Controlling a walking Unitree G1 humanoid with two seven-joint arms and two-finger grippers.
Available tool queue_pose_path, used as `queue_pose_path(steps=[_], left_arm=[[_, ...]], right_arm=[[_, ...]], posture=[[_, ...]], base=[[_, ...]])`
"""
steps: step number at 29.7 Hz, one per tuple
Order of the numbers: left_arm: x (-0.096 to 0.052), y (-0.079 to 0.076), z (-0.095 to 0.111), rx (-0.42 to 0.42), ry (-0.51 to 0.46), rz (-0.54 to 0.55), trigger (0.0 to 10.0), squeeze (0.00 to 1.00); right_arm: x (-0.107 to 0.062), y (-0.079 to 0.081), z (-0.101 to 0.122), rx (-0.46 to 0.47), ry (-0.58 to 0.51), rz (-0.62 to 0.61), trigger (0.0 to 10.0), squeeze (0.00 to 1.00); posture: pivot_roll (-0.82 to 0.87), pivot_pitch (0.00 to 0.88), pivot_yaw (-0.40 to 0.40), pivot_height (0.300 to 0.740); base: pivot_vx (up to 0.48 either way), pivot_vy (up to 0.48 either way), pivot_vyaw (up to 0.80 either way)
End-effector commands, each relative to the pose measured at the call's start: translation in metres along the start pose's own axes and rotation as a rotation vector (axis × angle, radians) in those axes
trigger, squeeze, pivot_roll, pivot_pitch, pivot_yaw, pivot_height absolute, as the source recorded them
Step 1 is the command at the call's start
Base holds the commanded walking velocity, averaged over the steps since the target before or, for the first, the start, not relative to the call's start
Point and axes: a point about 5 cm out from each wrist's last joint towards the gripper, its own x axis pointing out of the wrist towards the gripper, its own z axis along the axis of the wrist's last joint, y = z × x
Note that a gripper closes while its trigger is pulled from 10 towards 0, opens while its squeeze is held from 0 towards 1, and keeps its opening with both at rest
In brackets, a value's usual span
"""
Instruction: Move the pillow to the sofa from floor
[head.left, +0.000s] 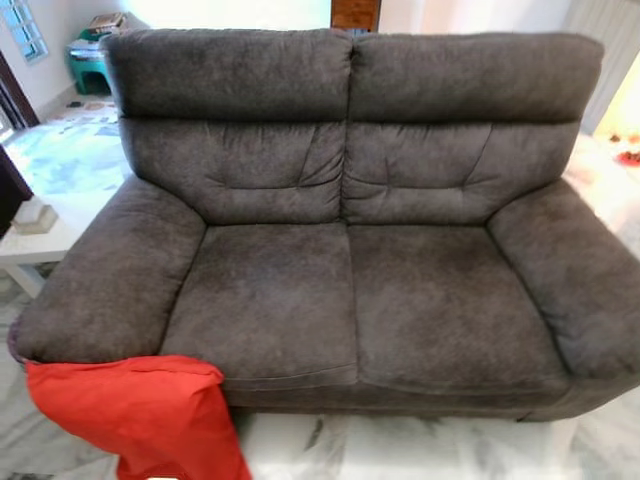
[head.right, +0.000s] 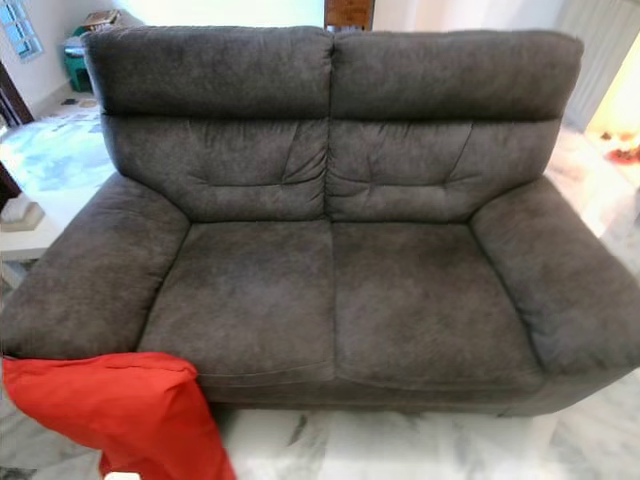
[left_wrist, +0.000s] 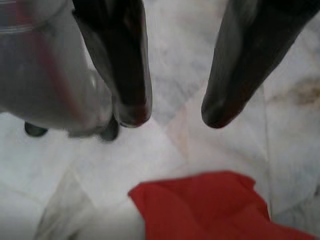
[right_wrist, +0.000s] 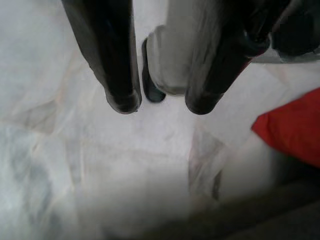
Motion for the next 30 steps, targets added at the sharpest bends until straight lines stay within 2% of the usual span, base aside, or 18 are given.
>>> queue_pose_path(steps=[1,13,30], left_arm=[[-0.0018,0.0073,-0.0057,0.016,0.024,0.018,10.0,0.00],[-0.0020,0.0092,-0.0053,0.035,0.025,0.017,10.0,0.00],[-0.0020,0.0093,-0.0053,0.032,0.023,0.019,10.0,0.00]], right_arm=[[0.0008,0.0054,0.0005,0.000,-0.001,0.014,10.0,0.00],[0.0009,0.0070,0.0007,-0.016,-0.004,0.017,10.0,0.00],[0.0009,0.0069,0.0011,-0.030,-0.006,0.018,10.0,0.00]], posture=[[-0.06,0.077,0.035,0.740],[-0.06,0.077,0.043,0.740],[-0.05,0.078,0.043,0.740]], base=[[0.000,0.000,0.00],[0.000,0.000,0.00],[0.000,0.000,0.80]])
